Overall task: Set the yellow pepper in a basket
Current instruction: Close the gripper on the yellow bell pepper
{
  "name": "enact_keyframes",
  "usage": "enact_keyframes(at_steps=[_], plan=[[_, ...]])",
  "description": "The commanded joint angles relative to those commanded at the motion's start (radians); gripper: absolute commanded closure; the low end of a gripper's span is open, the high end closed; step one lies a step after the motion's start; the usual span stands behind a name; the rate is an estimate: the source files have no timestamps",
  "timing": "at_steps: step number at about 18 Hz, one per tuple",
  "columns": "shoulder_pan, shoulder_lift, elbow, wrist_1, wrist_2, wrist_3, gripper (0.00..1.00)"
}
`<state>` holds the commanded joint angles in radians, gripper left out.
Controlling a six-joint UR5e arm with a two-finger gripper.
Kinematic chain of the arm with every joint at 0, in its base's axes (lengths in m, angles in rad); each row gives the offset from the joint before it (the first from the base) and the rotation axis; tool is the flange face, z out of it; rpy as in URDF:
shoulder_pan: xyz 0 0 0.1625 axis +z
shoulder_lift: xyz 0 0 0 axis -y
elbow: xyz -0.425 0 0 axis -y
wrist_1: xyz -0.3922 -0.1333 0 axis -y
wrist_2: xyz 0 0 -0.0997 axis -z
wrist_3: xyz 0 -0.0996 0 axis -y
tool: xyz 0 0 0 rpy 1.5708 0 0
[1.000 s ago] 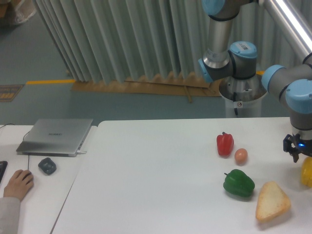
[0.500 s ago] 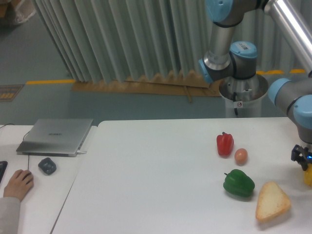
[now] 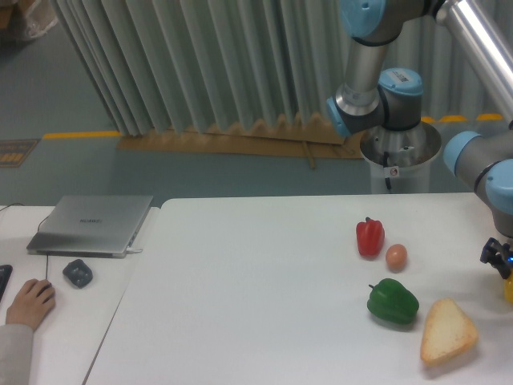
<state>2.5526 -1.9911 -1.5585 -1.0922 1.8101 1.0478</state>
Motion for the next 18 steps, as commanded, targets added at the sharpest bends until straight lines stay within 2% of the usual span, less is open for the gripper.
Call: enact_keyframes(at_steps=[7, 9, 18], plan=[[0.003, 0.0, -0.018, -0.006, -0.005, 0.002, 0.0], [0.005, 0.0, -0.049, 0.005, -0.003, 0.005, 0.0], [0.031, -0.012, -0.035, 0.006, -0.003, 0.014, 0.0]])
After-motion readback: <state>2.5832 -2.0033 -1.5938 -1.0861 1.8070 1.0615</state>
